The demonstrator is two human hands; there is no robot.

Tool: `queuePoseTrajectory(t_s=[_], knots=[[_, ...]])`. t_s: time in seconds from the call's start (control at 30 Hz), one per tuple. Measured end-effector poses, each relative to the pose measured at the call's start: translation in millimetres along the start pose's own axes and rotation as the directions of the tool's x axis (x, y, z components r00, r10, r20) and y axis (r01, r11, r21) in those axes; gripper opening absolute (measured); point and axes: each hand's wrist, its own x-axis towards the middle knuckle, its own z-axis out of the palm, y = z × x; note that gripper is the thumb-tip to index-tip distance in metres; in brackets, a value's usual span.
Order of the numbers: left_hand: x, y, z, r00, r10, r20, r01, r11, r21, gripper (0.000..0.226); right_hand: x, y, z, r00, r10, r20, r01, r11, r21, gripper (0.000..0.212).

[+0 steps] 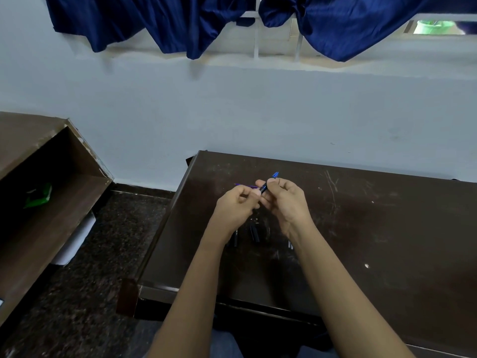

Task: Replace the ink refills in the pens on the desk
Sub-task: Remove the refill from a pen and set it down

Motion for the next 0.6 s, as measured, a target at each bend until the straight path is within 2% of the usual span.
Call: queuePoseTrajectory(t_s=[0.07, 0.1, 0.27, 0.3, 0.37, 0.43, 0.5, 0.6], knots=[[1, 1, 3, 0.999, -0.042, 0.007, 0.042, 0.999, -0.005, 0.038, 1, 1, -2, 1.0, -0.009, 0.01, 0.009, 1.0, -0.004, 0.014], [3, 0, 4, 0.999, -0.036, 0.004, 0.036, 0.999, 0.013, 0.039, 2, 1, -2, 1.0, -0.01, 0.017, 0.01, 1.0, -0.027, 0.015], [5, -7, 2, 0.998, 0.06, -0.03, -0.06, 0.998, 0.007, 0.007, 9, -2, -1, 0.998, 0.013, 0.067, -0.009, 0.999, -0.05, 0.011], [5, -8, 2, 0.997, 0.066, -0.036, -0.067, 0.998, -0.014, 0.007, 10, -3, -1, 0.997, 0.019, 0.075, -0.015, 0.999, -0.049, 0.01], [6, -6, 3, 0.999, 0.034, -0.042, -0.036, 0.998, -0.053, 0.017, 10, -4, 0, 0.995, 0.029, 0.099, -0.026, 0.999, -0.031, 0.009], [7, -3, 5, 0.999, -0.023, -0.034, 0.021, 0.998, -0.054, 0.037, 10, -4, 1, 0.991, 0.042, 0.127, -0.044, 0.999, 0.012, 0.007], [7, -2, 6, 0.999, -0.039, -0.029, 0.038, 0.998, -0.052, 0.044, 10, -4, 2, 0.987, 0.055, 0.152, -0.06, 0.998, 0.031, 0.006], [8, -8, 2, 0.996, 0.047, -0.079, -0.047, 0.999, -0.008, 0.024, 13, 0, 1, 0.984, 0.077, 0.159, -0.078, 0.997, 0.002, 0.006]])
